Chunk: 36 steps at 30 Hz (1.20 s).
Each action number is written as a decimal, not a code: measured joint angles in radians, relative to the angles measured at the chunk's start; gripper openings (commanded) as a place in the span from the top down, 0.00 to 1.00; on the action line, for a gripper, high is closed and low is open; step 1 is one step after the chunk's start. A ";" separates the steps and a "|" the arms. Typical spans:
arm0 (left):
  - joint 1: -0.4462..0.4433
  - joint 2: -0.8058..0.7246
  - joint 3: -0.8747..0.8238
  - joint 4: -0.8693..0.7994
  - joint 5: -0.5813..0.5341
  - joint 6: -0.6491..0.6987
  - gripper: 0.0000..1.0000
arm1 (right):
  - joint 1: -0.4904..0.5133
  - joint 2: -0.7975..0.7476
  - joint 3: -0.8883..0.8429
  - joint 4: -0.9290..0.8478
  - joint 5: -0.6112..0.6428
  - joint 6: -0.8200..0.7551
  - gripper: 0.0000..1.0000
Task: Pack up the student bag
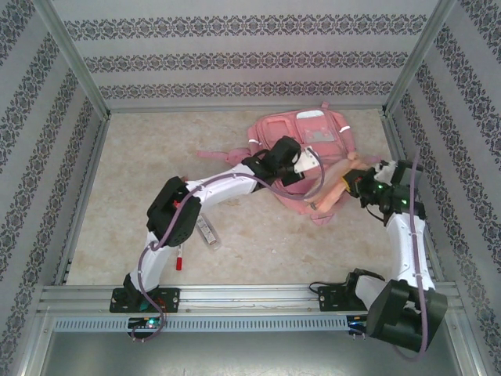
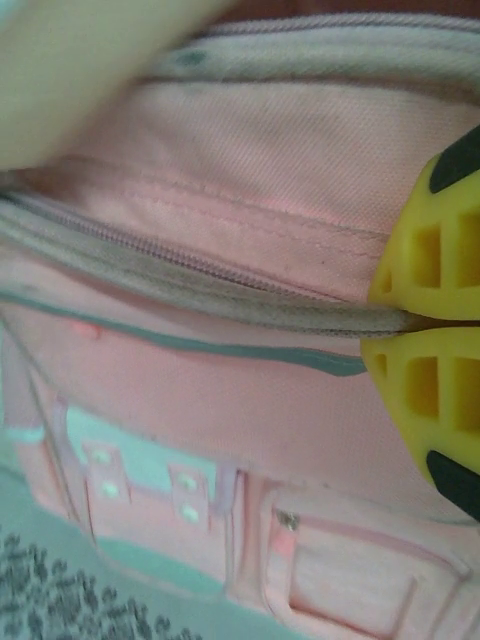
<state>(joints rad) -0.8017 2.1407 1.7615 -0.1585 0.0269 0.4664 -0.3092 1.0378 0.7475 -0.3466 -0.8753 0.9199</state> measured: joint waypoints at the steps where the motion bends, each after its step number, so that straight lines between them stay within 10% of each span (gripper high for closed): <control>1: 0.014 -0.018 0.000 -0.015 0.003 -0.031 1.00 | 0.025 0.010 0.014 0.002 -0.034 -0.002 1.00; 19: 0.122 -0.121 0.128 -0.333 0.214 -0.476 1.00 | 0.121 0.291 -0.037 0.071 -0.226 -0.016 1.00; 36: 0.123 -0.156 0.099 -0.301 0.410 -0.657 1.00 | 0.234 0.681 -0.029 0.973 -0.002 0.470 1.00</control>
<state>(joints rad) -0.6788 1.9842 1.8606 -0.4591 0.4374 -0.1909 -0.0753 1.7191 0.7189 0.6262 -0.8772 1.3895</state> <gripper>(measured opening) 0.056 0.043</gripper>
